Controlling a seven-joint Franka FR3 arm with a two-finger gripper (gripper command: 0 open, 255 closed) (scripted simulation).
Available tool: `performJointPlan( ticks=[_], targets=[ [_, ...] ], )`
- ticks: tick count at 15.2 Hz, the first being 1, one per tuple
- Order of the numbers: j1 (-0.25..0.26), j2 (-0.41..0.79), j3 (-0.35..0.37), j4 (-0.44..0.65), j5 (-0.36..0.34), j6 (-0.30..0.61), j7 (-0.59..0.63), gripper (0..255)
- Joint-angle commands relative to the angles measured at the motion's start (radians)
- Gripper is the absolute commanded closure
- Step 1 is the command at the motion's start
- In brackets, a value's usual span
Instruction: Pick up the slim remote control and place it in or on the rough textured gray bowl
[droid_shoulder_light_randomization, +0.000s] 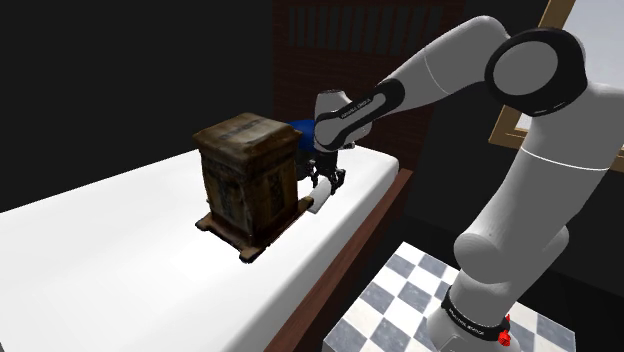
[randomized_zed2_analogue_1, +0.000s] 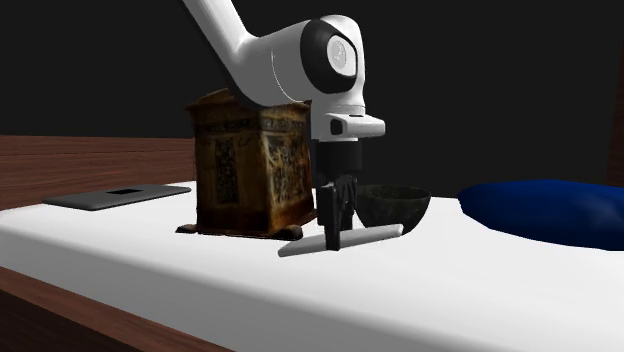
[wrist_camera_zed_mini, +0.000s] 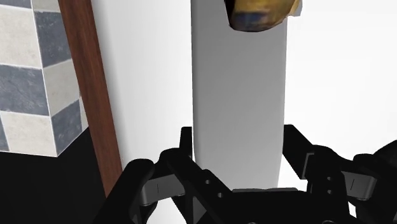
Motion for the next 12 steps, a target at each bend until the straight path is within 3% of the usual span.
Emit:
performJointPlan(
  ticks=[1, 12],
  targets=[
    [-0.001, -0.019, 0.0, 0.015, 0.007, -0.029, -0.004, 255],
    [-0.003, -0.089, -0.003, 0.094, 0.038, -0.175, -0.031, 255]
  ],
)
